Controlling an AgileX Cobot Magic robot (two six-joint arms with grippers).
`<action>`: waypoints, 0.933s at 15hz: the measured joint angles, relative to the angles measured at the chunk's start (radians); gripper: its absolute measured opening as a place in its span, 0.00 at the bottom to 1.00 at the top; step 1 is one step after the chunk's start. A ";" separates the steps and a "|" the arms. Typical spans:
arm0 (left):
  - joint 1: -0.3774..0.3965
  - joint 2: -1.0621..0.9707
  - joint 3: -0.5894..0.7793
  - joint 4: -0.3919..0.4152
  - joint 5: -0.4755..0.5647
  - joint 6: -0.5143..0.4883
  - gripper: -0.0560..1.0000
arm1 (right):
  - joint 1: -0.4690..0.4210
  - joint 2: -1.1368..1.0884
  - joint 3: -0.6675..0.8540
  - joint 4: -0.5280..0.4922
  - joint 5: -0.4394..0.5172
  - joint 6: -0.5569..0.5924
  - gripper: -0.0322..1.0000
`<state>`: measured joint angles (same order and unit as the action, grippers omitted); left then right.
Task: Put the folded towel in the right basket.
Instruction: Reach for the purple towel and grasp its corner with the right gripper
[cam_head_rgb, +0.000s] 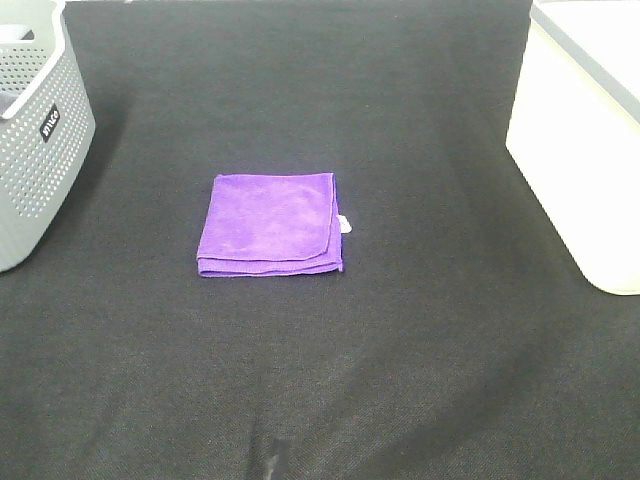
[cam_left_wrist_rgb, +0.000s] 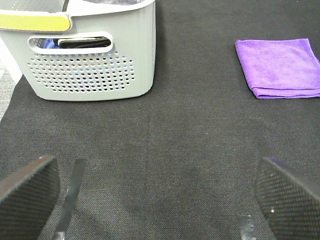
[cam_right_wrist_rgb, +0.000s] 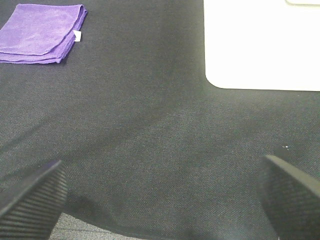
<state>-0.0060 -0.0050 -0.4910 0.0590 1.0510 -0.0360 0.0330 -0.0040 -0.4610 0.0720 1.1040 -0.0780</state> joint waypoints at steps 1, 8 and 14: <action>0.000 0.000 0.000 0.000 0.000 0.000 0.99 | 0.000 0.000 0.000 0.000 0.000 0.000 0.98; 0.000 0.000 0.000 0.000 0.000 0.000 0.99 | 0.000 0.000 0.000 0.000 0.000 0.000 0.98; 0.000 0.000 0.000 0.000 0.000 0.000 0.99 | 0.000 0.000 0.000 0.000 0.000 0.000 0.98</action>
<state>-0.0060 -0.0050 -0.4910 0.0590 1.0510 -0.0360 0.0330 -0.0040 -0.4610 0.0720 1.1040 -0.0780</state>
